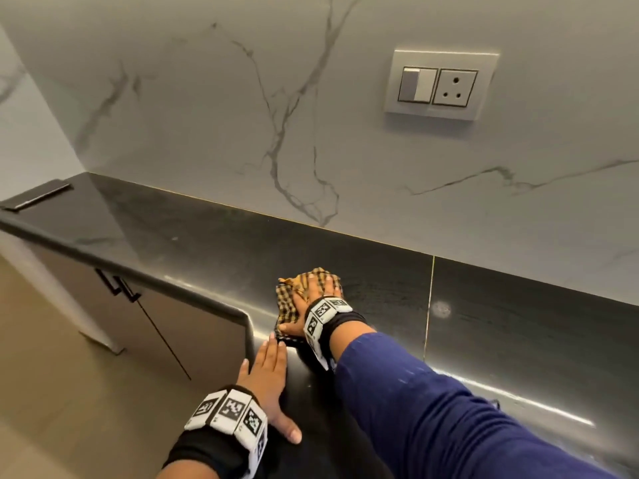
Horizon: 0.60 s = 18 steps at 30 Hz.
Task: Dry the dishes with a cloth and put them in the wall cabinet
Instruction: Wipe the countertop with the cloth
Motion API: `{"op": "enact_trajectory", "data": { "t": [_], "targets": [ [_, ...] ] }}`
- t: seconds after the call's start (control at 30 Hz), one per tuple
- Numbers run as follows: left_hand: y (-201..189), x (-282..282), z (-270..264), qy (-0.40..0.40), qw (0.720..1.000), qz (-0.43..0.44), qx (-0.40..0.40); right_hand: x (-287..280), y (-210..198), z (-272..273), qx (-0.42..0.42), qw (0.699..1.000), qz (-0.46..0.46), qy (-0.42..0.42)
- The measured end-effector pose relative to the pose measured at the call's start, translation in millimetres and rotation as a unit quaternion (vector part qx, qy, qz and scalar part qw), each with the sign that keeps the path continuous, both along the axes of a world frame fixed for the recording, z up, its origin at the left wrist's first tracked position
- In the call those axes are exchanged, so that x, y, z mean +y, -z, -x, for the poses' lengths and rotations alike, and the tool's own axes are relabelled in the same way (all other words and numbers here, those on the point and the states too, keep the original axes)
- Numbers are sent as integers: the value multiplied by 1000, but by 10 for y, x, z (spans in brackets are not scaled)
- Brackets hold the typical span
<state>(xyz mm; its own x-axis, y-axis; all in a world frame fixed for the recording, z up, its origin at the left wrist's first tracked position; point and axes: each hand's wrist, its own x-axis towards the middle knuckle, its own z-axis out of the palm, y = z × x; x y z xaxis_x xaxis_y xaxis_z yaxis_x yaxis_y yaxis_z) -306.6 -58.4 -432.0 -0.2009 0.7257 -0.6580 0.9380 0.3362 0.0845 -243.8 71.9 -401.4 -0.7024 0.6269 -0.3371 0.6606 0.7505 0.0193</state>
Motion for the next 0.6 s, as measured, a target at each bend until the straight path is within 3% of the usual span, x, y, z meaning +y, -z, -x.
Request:
{"op": "enact_trajectory", "data": {
  "t": [0.13, 0.23, 0.3, 0.43, 0.6],
  "targets": [
    [-40, -41, -13, -5, 1000, -19, 13, 83, 73, -328, -61, 997, 16, -39],
    [-107, -99, -65, -15, 999, -32, 34, 255, 162, -853, -75, 997, 26, 6],
    [-151, -155, -163, -21, 998, -31, 43, 354, 178, -1341, -72, 996, 25, 51],
    [-212, -329, -668, -16, 1000, -10, -25, 505, 169, -2558, -68, 983, 22, 168],
    [-87, -605, -1233, -40, 999, -18, 32, 506, 129, -4227, -50, 950, 8, 310]
  ]
}}
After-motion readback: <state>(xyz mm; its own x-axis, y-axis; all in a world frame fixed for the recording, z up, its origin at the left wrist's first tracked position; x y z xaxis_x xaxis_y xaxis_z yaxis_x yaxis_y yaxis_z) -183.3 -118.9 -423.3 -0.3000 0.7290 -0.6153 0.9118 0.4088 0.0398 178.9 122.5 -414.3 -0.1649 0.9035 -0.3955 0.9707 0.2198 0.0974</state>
